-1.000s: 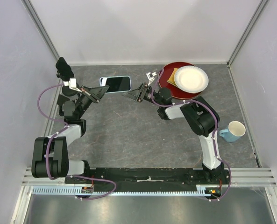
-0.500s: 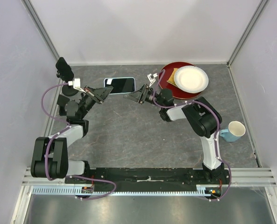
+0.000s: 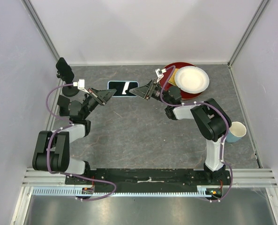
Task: Place the phone on the phone stand
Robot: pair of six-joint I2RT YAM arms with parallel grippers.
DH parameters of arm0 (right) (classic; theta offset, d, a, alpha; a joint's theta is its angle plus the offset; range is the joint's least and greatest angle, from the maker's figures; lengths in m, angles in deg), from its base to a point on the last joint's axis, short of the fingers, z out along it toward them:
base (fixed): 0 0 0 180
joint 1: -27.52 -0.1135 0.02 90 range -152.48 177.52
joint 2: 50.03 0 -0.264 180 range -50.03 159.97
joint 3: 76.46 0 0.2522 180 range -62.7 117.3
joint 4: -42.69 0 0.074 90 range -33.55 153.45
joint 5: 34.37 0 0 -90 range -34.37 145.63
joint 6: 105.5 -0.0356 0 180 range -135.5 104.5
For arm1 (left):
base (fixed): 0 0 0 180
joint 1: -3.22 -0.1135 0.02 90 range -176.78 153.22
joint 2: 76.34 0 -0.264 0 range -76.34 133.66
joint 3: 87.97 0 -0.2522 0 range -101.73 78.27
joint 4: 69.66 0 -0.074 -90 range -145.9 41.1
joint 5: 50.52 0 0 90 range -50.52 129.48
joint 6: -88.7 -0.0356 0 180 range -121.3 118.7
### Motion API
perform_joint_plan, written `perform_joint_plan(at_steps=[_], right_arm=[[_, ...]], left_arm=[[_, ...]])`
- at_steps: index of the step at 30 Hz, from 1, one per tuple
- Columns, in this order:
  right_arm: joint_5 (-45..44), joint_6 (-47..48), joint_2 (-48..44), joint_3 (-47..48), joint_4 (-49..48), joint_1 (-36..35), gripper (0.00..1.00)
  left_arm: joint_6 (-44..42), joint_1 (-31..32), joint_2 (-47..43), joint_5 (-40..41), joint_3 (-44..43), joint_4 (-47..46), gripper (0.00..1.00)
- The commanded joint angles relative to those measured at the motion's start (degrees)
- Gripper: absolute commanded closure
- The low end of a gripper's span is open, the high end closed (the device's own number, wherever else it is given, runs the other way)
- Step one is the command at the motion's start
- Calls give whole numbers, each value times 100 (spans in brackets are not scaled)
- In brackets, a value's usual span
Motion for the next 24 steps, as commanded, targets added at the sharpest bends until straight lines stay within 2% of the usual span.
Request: perform_joint_plan(at_steps=[1, 5, 6, 10, 13, 14, 16, 17, 19, 20, 24], right_arm=[[57, -89, -132, 9, -2627, 18, 31], [92, -27, -184, -18, -2627, 18, 42], [101, -27, -202, -18, -2627, 18, 52], [145, -45, -342, -53, -2627, 18, 69], [163, -53, -492, -114, -2627, 18, 83], [163, -45, -579, -149, -2627, 18, 90], [180, -1, -667, -185, -2627, 18, 96], [189, 17, -764, -237, -2627, 18, 100], [189, 61, -887, -281, -2627, 18, 100], [189, 61, -914, -316, -2627, 26, 100], [145, 52, -1028, -369, -2618, 53, 100]], left_arm=[[276, 38, 156, -99, -75, -979, 98], [259, 55, 174, -143, -93, -944, 98], [250, 64, 200, -152, -101, -935, 98], [294, 82, 314, -275, -172, -847, 98], [390, 82, 437, -328, -198, -900, 93], [399, 82, 455, -363, -224, -891, 90], [443, 82, 525, -416, -242, -873, 84], [470, 73, 534, -424, -233, -865, 76], [513, 82, 578, -451, -216, -865, 64], [522, 82, 595, -468, -216, -856, 53], [549, -76, 482, -259, -40, -672, 40]])
